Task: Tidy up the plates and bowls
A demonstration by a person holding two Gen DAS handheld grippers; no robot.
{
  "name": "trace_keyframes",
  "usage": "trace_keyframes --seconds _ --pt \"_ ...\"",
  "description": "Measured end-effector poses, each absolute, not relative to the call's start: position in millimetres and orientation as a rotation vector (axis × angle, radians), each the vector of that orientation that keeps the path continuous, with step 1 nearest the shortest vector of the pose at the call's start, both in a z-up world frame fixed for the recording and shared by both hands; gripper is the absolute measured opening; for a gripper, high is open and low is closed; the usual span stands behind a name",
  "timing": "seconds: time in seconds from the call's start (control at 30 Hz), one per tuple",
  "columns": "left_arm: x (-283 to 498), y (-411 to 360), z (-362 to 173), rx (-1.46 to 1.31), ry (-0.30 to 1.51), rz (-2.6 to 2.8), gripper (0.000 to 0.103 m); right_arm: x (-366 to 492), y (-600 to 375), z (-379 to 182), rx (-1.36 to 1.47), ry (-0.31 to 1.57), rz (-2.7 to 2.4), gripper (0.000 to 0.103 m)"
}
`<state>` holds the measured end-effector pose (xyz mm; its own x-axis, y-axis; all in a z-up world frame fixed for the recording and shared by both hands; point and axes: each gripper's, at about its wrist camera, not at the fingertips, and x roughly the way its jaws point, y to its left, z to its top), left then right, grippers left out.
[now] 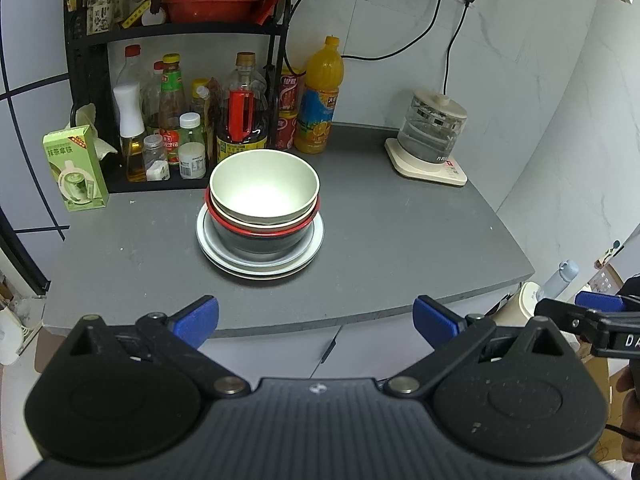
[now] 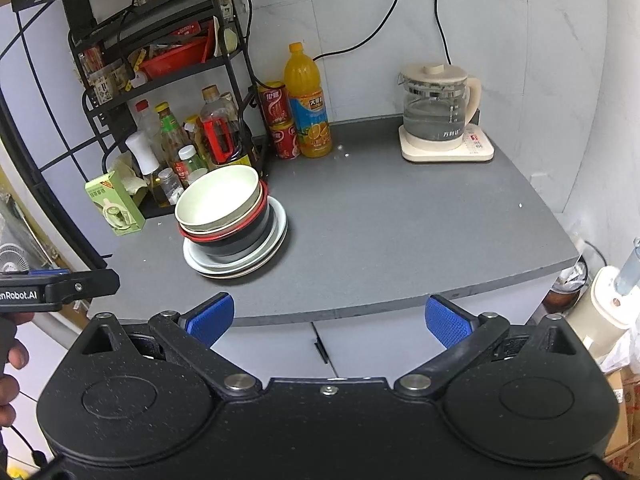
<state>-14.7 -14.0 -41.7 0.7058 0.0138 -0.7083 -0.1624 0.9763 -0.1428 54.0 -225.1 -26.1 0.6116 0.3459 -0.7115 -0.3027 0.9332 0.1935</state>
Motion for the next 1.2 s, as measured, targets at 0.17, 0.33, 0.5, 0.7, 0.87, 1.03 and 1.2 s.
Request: trace_keyframes --seconds 0.17,0.33,0.5,0.7,0.87,1.03,1.2 --pt "-15.9 -14.4 -41.9 -0.209 0.787 0.1 0.102 54.3 -224.1 -23.5 0.055 0.84 0.384 0.103" --pt "-16.9 -15.0 -41.1 -0.206 0.785 0.097 0.102 53.3 -224.3 -24.2 0.054 0.84 0.38 0.103" --pt "-18.7 -13.4 -40.6 -0.216 0.789 0.103 0.102 52.9 -223.7 -25.4 0.054 0.845 0.383 0.103" --pt "-20.8 -12.0 -39.9 -0.215 0.787 0.101 0.102 51.7 -222.0 -25.1 0.038 0.842 0.38 0.103" --pt "-21.6 -13.1 -40.2 -0.214 0.788 0.101 0.102 50.2 -222.5 -24.1 0.036 0.838 0.376 0.103" --pt "-22.1 -14.6 -40.7 -0.213 0.788 0.099 0.102 49.0 -220.9 -24.1 0.031 0.839 0.377 0.103" --pt "-23.2 -12.0 -41.0 -0.217 0.79 0.099 0.102 48.9 -219.9 -22.9 0.026 0.836 0.383 0.103"
